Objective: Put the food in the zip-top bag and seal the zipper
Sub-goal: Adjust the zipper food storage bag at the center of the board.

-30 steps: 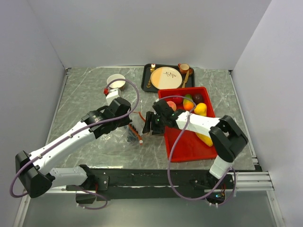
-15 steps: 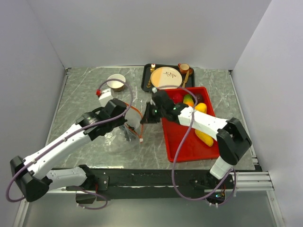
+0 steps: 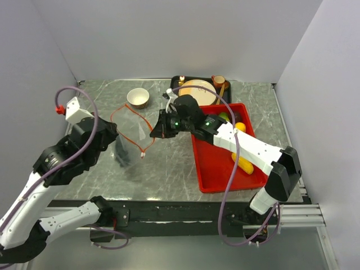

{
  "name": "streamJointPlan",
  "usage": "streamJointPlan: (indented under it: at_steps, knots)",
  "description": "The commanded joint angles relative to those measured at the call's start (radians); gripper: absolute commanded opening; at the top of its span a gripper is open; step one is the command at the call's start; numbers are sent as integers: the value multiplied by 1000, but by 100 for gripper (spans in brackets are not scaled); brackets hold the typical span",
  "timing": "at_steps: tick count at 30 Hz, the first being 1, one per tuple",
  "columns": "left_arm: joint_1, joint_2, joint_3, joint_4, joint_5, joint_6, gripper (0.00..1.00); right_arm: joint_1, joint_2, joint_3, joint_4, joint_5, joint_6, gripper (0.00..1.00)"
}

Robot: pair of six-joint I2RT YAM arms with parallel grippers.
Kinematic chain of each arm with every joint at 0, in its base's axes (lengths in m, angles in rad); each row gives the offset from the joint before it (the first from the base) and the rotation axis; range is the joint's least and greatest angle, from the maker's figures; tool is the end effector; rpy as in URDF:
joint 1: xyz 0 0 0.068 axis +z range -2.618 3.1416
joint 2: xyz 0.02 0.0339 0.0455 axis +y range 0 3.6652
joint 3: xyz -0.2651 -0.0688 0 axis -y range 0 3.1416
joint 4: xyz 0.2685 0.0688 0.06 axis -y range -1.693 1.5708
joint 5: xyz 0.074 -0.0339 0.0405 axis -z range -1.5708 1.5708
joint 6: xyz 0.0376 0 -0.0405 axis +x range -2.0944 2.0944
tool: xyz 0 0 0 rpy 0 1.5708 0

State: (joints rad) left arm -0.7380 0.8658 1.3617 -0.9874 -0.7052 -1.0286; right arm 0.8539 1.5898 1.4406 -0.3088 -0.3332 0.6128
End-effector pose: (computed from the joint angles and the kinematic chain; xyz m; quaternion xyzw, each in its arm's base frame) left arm 0.1246 -0.0804 0.4475 -0.2921 0.7709 -0.1847 0.5350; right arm 0.2520 0.3079 0.3495 -0.1877 0.8208 0.4532 0.2927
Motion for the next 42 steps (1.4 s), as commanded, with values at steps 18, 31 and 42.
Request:
streamJointPlan:
  at_steps: [18,31,42]
  knots:
    - [6,312,-188,226,239,148,1,-35,-158,-394,33,417,134,63]
    - [5,259,-257,358,386,173,1,-418,-428,-549,-383,731,140,100]
    - [5,271,-257,362,391,196,1,-602,-475,-678,-412,694,94,100]
